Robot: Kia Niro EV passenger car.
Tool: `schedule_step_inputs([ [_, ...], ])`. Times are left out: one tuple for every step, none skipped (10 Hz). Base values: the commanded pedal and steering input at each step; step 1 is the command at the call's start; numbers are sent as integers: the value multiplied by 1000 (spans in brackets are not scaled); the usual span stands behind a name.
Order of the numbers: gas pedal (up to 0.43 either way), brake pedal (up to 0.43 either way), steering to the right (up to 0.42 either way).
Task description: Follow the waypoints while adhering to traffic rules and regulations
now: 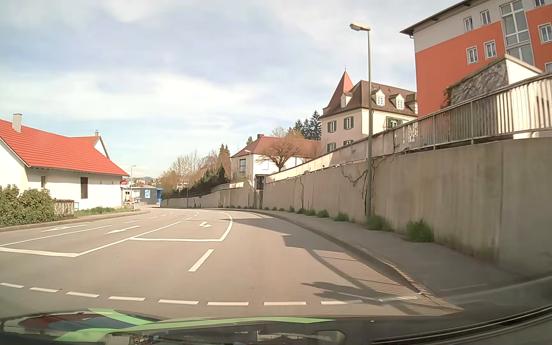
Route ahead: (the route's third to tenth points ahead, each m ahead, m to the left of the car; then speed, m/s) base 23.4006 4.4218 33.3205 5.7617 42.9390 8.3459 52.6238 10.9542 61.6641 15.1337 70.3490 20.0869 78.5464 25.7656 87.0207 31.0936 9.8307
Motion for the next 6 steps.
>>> schedule_step_inputs([
  [110, 0, -42],
  [110, 0, -40],
  [110, 0, -41],
  [79, 0, -41],
  [59, 0, -40],
  [59, 0, -42],
])
